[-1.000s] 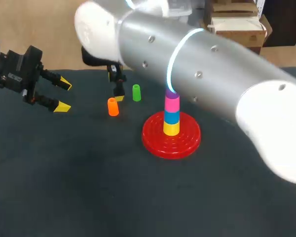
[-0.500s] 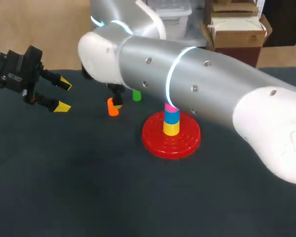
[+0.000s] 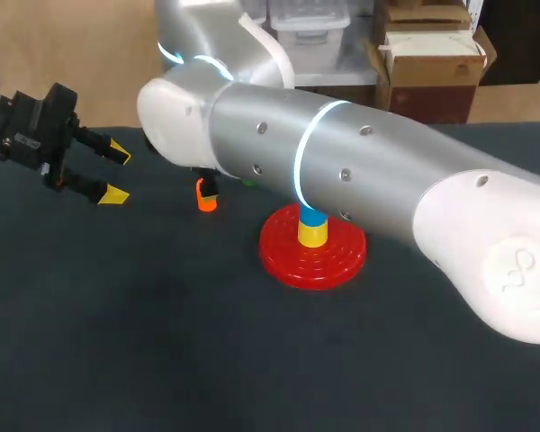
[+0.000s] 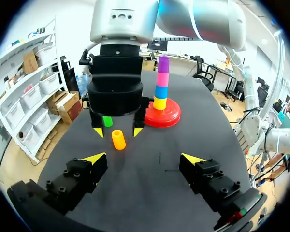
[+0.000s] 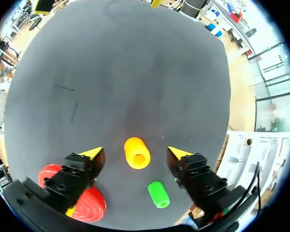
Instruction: Pick up and stack the cylinders on the red base in this order: pink,purple,orange,green
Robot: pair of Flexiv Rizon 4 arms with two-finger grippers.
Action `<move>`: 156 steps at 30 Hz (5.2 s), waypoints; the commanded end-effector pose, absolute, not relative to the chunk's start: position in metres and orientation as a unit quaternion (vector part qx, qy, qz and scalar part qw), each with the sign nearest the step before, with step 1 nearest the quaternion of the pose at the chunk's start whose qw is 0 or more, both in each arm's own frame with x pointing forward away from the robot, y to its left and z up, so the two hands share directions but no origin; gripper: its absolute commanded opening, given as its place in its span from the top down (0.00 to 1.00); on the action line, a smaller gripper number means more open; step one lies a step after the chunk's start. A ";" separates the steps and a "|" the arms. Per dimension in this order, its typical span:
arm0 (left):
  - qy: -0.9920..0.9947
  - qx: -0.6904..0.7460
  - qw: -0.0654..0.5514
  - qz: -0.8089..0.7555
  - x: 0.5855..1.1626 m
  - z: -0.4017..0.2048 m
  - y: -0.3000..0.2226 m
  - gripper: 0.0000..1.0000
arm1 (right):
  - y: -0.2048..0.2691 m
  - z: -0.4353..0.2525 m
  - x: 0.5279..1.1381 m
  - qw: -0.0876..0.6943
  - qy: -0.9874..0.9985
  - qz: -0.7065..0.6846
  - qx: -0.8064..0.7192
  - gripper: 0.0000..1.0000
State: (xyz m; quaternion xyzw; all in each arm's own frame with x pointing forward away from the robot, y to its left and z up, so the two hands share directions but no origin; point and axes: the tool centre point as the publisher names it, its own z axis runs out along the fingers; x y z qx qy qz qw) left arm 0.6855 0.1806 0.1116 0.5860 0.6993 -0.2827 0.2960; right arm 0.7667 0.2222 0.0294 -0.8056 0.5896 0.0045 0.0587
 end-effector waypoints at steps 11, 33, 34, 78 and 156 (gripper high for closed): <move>0.699 0.586 0.299 -0.282 0.684 0.111 0.181 0.00 | 0.224 0.023 0.780 -0.107 0.584 0.117 -0.796 1.00; 0.699 0.586 0.299 -0.282 0.684 0.111 0.181 0.00 | 0.090 0.231 0.752 0.083 0.719 0.077 -0.686 1.00; 0.699 0.586 0.299 -0.282 0.684 0.111 0.181 0.00 | 0.086 0.233 0.749 0.081 0.724 0.074 -0.681 1.00; 0.699 0.586 0.299 -0.282 0.684 0.111 0.181 0.00 | 0.041 0.229 0.689 0.015 0.791 0.044 -0.611 1.00; 0.699 0.586 0.299 -0.282 0.684 0.111 0.181 0.00 | 0.144 0.058 0.823 -0.037 0.751 0.093 -0.652 0.00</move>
